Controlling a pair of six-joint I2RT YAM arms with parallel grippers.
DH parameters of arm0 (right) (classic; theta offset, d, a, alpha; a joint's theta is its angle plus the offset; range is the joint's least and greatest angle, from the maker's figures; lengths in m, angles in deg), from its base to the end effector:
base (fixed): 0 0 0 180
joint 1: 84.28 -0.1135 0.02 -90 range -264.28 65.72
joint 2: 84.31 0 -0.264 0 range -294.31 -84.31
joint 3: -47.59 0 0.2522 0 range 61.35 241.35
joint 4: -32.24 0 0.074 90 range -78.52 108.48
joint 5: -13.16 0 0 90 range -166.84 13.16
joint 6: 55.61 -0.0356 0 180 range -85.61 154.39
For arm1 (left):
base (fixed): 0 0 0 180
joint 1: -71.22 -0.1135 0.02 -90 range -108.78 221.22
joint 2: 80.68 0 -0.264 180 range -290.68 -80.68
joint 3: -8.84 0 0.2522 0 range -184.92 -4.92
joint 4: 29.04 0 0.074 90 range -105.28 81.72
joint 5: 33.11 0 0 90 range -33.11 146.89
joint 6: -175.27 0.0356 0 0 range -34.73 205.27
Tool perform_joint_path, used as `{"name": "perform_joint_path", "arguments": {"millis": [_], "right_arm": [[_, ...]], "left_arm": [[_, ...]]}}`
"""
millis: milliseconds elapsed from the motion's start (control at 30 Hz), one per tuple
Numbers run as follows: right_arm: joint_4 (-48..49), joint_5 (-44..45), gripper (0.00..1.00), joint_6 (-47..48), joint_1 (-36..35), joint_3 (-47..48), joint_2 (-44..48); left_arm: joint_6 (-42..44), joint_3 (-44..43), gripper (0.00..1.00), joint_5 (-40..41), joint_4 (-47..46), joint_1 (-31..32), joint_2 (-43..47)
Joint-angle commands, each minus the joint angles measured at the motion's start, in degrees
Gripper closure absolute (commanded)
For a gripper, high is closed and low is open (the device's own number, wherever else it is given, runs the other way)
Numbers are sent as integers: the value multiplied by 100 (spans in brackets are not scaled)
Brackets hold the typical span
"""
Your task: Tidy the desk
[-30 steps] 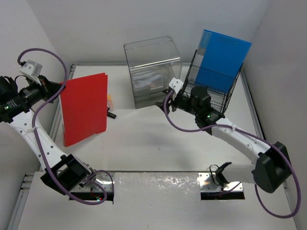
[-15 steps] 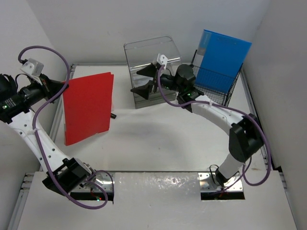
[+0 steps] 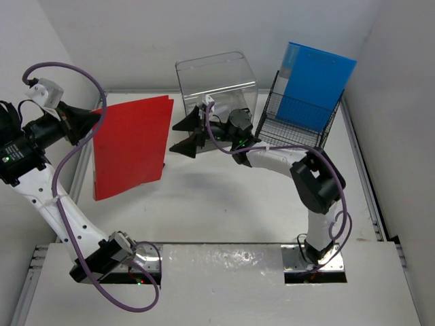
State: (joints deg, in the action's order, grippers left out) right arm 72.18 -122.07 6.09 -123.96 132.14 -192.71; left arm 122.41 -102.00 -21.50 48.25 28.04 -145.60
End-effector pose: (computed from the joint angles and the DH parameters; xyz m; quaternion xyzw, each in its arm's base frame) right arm 0.3142 0.2935 0.2895 -0.3608 0.5218 0.6041 0.4824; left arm 0.1353 0.0792 0.4915 0.2734 0.6911 -0.1764 0.6454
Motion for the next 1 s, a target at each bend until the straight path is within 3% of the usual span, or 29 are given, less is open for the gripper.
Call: {"name": "perform_joint_path", "arguments": {"millis": [0, 367, 800, 867, 967], "right_arm": [[836, -302, 7, -501, 22, 444, -242], [1144, -267, 7, -730, 22, 1112, -998], [1846, -424, 8, -1784, 22, 1983, -1895], [2249, -548, 11, -1995, 13, 1922, -1887], [2926, -750, 28, -2390, -4, 1939, -1922]], "left_arm": [[-67, -153, 100, -396, 10, 82, 94], [-67, -364, 100, -484, 177, 152, 191], [-207, -338, 100, -484, 29, 161, 226], [-216, -312, 100, -493, 11, 161, 209], [-497, -128, 100, -572, -321, 169, 226]]}}
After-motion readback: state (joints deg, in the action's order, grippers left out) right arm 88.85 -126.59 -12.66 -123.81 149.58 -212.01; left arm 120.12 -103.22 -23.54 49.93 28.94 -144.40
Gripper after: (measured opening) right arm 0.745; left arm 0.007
